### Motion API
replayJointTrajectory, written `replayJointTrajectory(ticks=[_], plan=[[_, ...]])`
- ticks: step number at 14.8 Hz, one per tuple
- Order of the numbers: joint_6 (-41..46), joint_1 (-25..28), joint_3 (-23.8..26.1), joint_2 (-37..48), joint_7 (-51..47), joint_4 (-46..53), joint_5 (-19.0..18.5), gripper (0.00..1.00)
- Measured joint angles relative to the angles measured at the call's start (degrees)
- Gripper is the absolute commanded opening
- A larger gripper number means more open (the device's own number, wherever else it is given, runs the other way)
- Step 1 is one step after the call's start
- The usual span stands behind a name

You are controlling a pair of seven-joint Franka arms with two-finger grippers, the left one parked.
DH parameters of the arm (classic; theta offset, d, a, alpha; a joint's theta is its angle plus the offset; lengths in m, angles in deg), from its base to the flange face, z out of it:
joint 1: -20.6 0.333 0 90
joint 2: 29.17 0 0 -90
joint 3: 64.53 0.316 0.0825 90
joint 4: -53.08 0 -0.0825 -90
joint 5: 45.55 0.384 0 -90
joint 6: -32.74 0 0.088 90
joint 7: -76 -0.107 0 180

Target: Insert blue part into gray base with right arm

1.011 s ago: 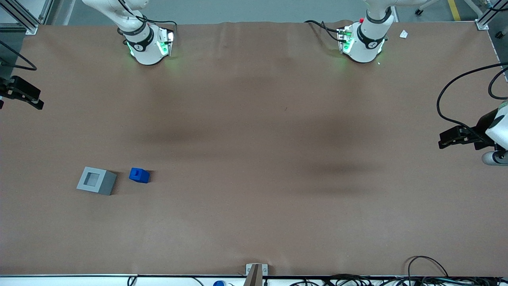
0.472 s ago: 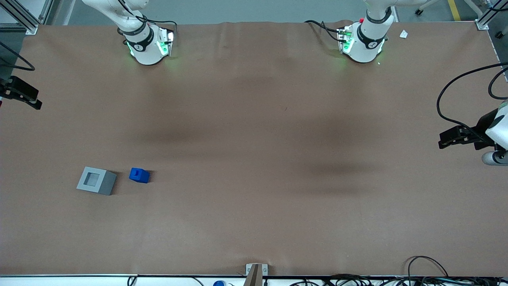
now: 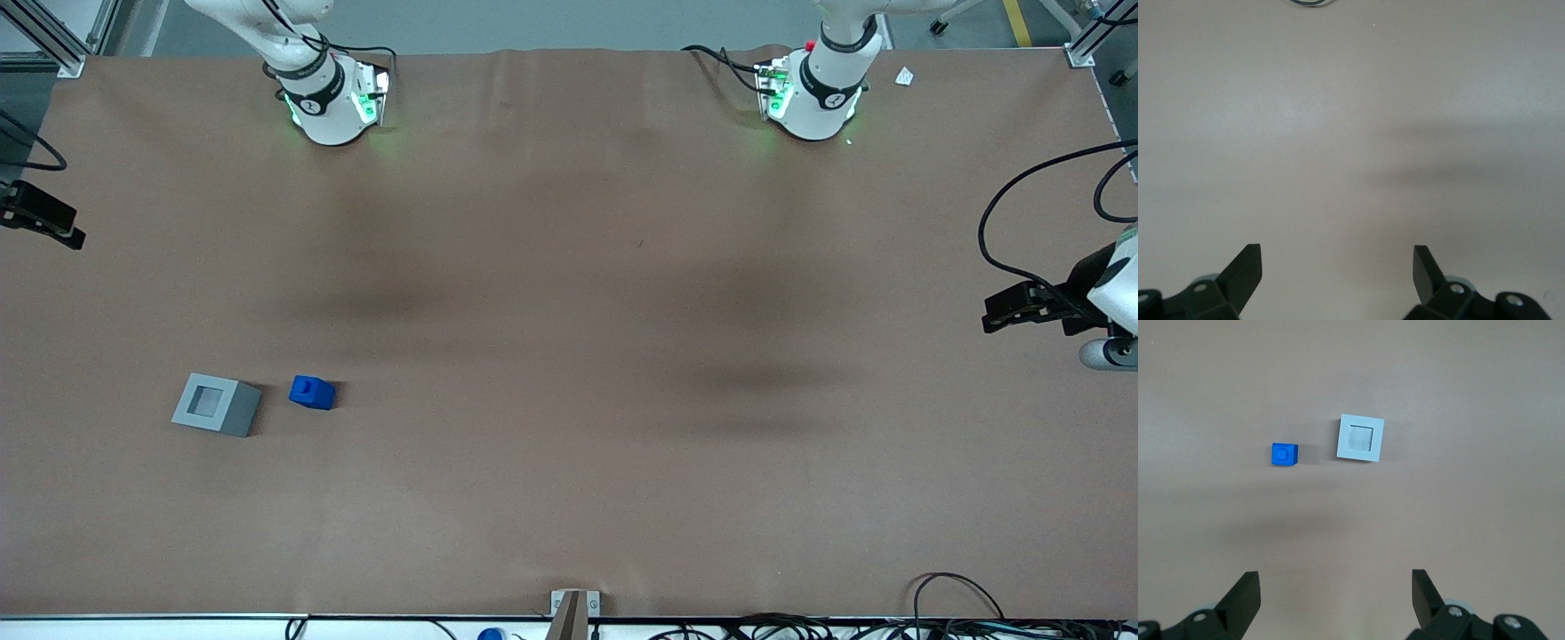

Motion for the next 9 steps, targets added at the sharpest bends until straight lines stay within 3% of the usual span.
replayJointTrajectory(ticks=[9], plan=[[-3.97,0.7,0.56,-3.72,-0.02,0.91,0.6,1.0]])
